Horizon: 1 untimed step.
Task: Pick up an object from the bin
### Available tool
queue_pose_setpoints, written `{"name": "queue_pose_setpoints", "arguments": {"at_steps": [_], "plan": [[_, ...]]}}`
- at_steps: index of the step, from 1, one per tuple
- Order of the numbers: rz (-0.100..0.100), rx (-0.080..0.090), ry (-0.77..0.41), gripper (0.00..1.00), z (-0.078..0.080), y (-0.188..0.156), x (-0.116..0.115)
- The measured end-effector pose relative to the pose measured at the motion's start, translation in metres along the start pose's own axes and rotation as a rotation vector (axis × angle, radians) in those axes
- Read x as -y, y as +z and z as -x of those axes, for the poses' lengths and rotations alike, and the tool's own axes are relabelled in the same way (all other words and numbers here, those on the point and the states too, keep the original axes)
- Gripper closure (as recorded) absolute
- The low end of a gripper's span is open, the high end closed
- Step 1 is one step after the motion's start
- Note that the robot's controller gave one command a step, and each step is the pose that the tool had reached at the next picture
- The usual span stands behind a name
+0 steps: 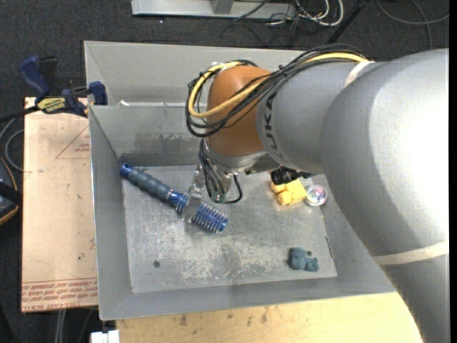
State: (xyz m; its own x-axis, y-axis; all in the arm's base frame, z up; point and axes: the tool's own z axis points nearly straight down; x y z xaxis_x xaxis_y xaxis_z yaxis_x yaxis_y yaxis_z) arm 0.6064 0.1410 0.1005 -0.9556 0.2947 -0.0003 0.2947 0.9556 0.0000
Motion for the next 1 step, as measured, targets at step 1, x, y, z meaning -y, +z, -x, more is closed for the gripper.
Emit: {"name": "queue_pose_setpoints", "arguments": {"at_steps": [1], "plan": [[0.003,0.008,-0.255,1.00,-0.0015,-0.1588,0.0005]]}}
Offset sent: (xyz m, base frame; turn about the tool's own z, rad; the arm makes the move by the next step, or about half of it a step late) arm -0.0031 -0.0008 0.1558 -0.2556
